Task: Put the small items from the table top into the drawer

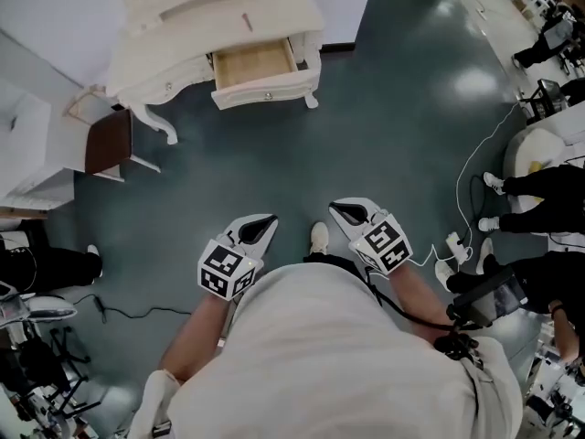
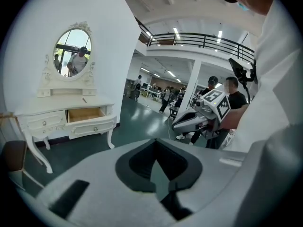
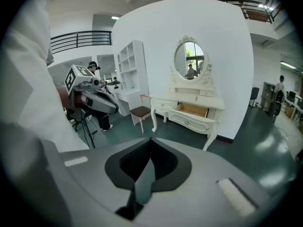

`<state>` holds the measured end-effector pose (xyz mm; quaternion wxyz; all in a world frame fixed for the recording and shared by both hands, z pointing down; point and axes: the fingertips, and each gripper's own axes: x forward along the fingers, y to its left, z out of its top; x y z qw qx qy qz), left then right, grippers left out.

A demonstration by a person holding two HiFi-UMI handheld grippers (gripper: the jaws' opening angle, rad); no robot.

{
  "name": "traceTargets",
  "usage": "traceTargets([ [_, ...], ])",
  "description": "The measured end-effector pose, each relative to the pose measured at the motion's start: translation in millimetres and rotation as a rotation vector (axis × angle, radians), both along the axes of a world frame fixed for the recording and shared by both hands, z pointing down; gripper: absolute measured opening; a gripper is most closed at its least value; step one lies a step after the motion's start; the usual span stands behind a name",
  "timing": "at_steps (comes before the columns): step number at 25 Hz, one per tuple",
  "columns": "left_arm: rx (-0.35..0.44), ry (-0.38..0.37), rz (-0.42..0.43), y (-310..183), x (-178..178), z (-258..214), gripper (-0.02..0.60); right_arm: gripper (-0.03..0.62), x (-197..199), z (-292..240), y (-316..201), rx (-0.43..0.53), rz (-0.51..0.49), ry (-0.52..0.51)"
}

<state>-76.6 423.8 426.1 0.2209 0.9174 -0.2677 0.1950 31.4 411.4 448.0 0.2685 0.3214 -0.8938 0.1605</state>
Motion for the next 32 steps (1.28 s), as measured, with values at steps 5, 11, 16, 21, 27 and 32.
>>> traceTargets([
  [5,0.001,-0.027,-0.037,-63.5,43.2,-0.8,-0.003,0.002,52.5,10.6,-56.1,-0.024,-0.024,-0.006],
  [11,0.003,-0.041,-0.082,-130.4,54.0,-1.0,-0.002,0.002,68.2,27.7,-116.6,-0.061,-0.032,-0.024],
  [16,0.013,-0.034,-0.128,-214.3,24.4,12.0,-0.002,0.002,46.1,37.6,-183.6,-0.061,-0.032,-0.012],
  [21,0.004,-0.004,-0.142,-317.0,-0.4,9.3,-0.002,0.002,27.3,22.7,-263.7,-0.062,0.013,0.009],
  [27,0.015,-0.019,-0.144,-424.6,-21.6,11.2,-0.002,0.002,6.6,5.8,-346.4,-0.028,0.05,0.023],
  [32,-0.01,-0.027,-0.219,-499.3,-25.0,28.9,0.028,0.002,15.1,14.8,-377.6,-0.066,0.048,0.032],
])
